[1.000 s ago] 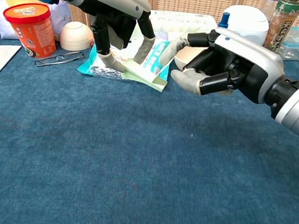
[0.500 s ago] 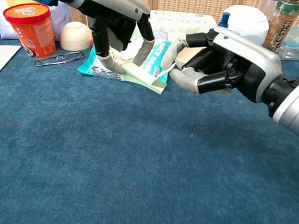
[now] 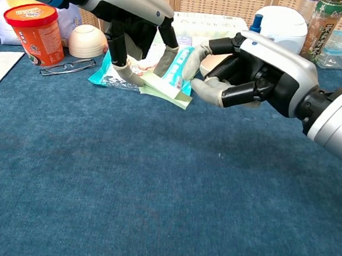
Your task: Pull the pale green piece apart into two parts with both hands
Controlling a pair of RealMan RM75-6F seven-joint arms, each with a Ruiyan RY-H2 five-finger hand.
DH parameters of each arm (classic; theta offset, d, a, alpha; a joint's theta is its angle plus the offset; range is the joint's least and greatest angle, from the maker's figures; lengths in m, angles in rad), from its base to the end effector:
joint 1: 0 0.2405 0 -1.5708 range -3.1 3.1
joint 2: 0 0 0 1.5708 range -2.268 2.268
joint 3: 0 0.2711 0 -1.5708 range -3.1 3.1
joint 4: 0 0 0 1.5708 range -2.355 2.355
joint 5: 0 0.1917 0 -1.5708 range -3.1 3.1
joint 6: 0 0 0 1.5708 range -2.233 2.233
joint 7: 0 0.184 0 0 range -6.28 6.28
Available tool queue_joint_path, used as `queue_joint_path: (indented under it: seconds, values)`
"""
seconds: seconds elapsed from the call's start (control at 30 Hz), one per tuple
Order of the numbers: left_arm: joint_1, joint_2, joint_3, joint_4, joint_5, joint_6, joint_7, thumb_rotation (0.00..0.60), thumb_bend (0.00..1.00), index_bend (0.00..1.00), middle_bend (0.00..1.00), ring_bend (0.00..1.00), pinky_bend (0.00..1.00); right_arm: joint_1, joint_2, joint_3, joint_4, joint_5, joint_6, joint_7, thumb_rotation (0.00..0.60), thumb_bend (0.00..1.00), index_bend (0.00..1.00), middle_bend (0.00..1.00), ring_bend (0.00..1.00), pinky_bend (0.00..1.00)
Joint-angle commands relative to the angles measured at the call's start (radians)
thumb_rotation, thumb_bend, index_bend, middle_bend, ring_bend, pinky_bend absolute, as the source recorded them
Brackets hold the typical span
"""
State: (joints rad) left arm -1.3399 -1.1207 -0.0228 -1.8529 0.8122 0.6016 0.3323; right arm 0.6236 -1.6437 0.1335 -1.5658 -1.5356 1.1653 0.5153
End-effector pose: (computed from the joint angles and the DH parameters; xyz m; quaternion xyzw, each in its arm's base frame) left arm -0.0037 0.3806 0.0335 -0.8888 -0.2822 -0.2517 0.2590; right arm -0.0929 -0.3164 -0.0185 0.5685 -0.5585 0.5936 0.1116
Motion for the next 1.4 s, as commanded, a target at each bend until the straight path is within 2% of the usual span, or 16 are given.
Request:
queue_joint_path:
  seconds: [0.03,0.77,1.4]
  values:
    - [0.0,-0.001,0.0,0.0,0.0,0.001,-0.002,0.6,0.43,0.76,1.0,1.0,1.0,0.0,-0.005,0.002,0.003,0.001,0.003,-0.004,0.6,0.46,0.55,0.98,1.0,1.0]
    - [0.003,-0.004,0.008,0.012,0.006,-0.005,-0.009,0.6,0.43,0.76,1.0,1.0,1.0,-0.007,-0.015,0.007,0.021,0.009,0.016,-0.005,0.6,0.47,0.7,0.99,1.0,1.0]
    - [0.032,0.003,0.036,0.025,0.004,-0.002,-0.022,0.6,0.43,0.76,1.0,1.0,1.0,-0.024,0.01,0.007,0.032,0.014,0.031,0.001,0.6,0.49,0.72,1.0,1.0,1.0]
